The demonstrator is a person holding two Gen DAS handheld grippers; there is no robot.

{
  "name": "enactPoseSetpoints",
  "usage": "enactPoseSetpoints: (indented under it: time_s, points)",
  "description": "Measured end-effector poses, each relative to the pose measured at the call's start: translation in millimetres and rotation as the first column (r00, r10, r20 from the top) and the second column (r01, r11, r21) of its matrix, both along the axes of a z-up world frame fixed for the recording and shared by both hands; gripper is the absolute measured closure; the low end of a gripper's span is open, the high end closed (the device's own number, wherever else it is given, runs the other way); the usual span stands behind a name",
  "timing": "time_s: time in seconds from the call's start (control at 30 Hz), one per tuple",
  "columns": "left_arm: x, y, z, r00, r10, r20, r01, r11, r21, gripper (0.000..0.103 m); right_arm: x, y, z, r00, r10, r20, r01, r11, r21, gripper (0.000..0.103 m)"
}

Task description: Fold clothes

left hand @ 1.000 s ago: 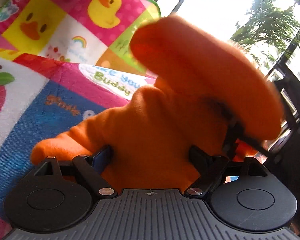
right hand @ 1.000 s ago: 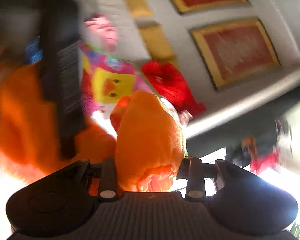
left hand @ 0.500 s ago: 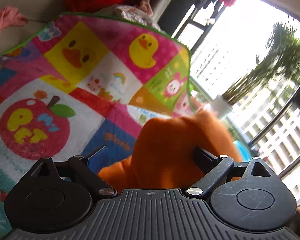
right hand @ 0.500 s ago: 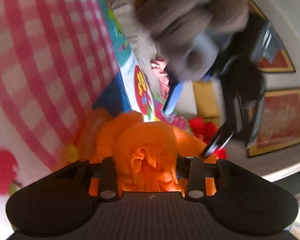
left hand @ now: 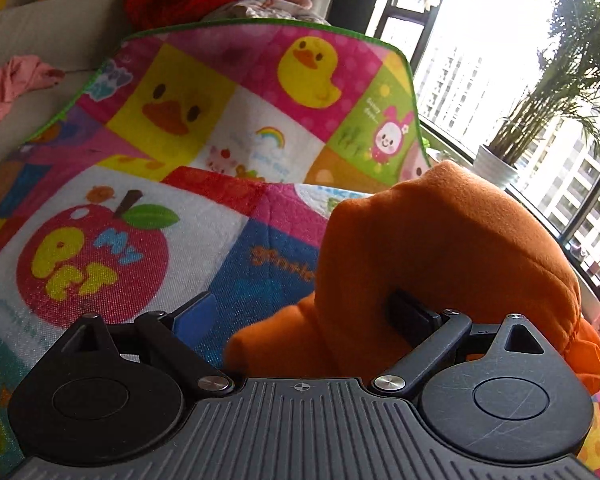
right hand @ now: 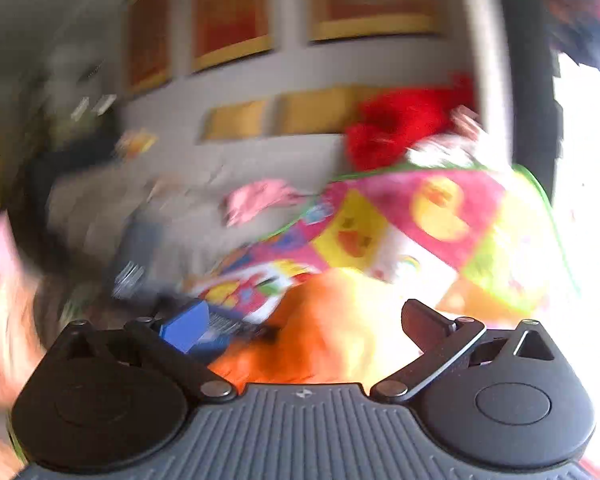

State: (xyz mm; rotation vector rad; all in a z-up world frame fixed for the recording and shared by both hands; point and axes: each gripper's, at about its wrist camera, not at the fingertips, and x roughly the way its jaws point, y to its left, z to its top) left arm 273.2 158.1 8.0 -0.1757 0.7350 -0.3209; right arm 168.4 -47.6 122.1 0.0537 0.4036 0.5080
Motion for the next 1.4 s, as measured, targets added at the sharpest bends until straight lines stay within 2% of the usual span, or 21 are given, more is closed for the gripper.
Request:
enactPoseSetpoints:
  time_s: [0.1,0.17,0.23,0.3,0.33,0.47,0.53,0.67,0.7,0.77,0.8,0.87,0.93,1.0,1.03,1.13,1.2,1.27,1.4]
  points:
    - [-2,6,0,1.0,0.003,-0.006,-0.003,1.0,-0.011,0.006,50,-6,-20,0.984,-0.126,-0.124,0.133,0.99,0.049,0.0]
    - [-4,22,3,1.0,0.016,-0.027,-0.019,0.996,-0.091,0.007,71,0,-40,0.976,-0.13,-0.176,0.135,0.991,0.02,0.0]
    - [-9,48,6,0.998,0.028,-0.06,-0.041,0.971,-0.235,0.007,78,9,-55,0.973,-0.113,-0.199,0.111,0.994,-0.023,0.0]
    - [-16,74,8,0.996,0.032,-0.086,-0.061,0.927,-0.37,0.007,73,32,-64,0.985,-0.08,-0.153,0.059,0.989,-0.135,0.001]
    - [-19,82,9,0.996,0.027,-0.09,-0.062,0.912,-0.405,0.007,70,43,-68,0.99,-0.065,-0.124,0.04,0.98,-0.196,0.001]
    - [-26,79,4,0.994,-0.052,-0.097,-0.001,0.874,-0.485,0.007,55,58,-76,0.996,-0.049,-0.074,0.026,0.959,-0.281,0.001]
    - [-25,65,-3,0.989,-0.107,-0.101,0.041,0.86,-0.509,0.007,57,44,-75,0.991,-0.071,-0.115,0.047,0.978,-0.203,0.001]
    - [-17,28,-17,0.977,-0.177,-0.119,0.094,0.859,-0.504,0.007,57,17,-79,0.98,-0.122,-0.158,0.11,0.991,-0.083,0.001]
    - [-17,20,-16,0.974,-0.204,-0.101,0.124,0.846,-0.519,0.007,55,13,-80,0.978,-0.135,-0.16,0.125,0.989,-0.072,0.001]
    - [-21,10,-8,0.962,-0.271,-0.032,0.205,0.796,-0.569,0.007,51,11,-77,0.978,-0.155,-0.137,0.142,0.985,-0.098,0.0]
    - [-23,6,-2,0.957,-0.29,0.006,0.24,0.781,-0.577,0.007,48,10,-75,0.979,-0.163,-0.124,0.15,0.982,-0.111,0.0]
    - [-27,4,12,0.958,-0.283,0.04,0.259,0.799,-0.543,0.007,43,22,-72,0.988,-0.144,-0.047,0.134,0.975,-0.176,0.0]
    - [-29,12,21,0.973,-0.229,0.033,0.215,0.84,-0.498,0.007,41,43,-69,0.994,-0.103,0.043,0.111,0.959,-0.26,0.001]
    - [-32,31,29,0.991,-0.127,0.041,0.132,0.884,-0.448,0.007,39,67,-70,0.993,-0.045,0.109,0.081,0.933,-0.35,0.0]
    - [-33,41,31,0.996,-0.074,0.041,0.085,0.903,-0.421,0.007,38,79,-71,0.992,-0.013,0.129,0.063,0.918,-0.392,0.001]
    - [-31,64,33,0.997,0.068,0.035,-0.053,0.943,-0.329,0.006,37,113,-82,0.99,0.088,0.114,-0.021,0.872,-0.49,0.001]
    - [-26,64,24,0.996,0.085,0.006,-0.08,0.96,-0.269,0.006,34,130,-91,0.982,0.124,0.142,-0.025,0.833,-0.553,0.0]
    - [-20,58,10,0.997,0.073,-0.034,-0.079,0.969,-0.233,0.005,38,119,-84,0.989,0.107,0.104,-0.042,0.868,-0.495,0.0]
    - [-14,46,-7,0.995,0.088,-0.047,-0.094,0.982,-0.161,0.004,46,97,-69,0.996,0.081,0.025,-0.066,0.926,-0.371,0.0]
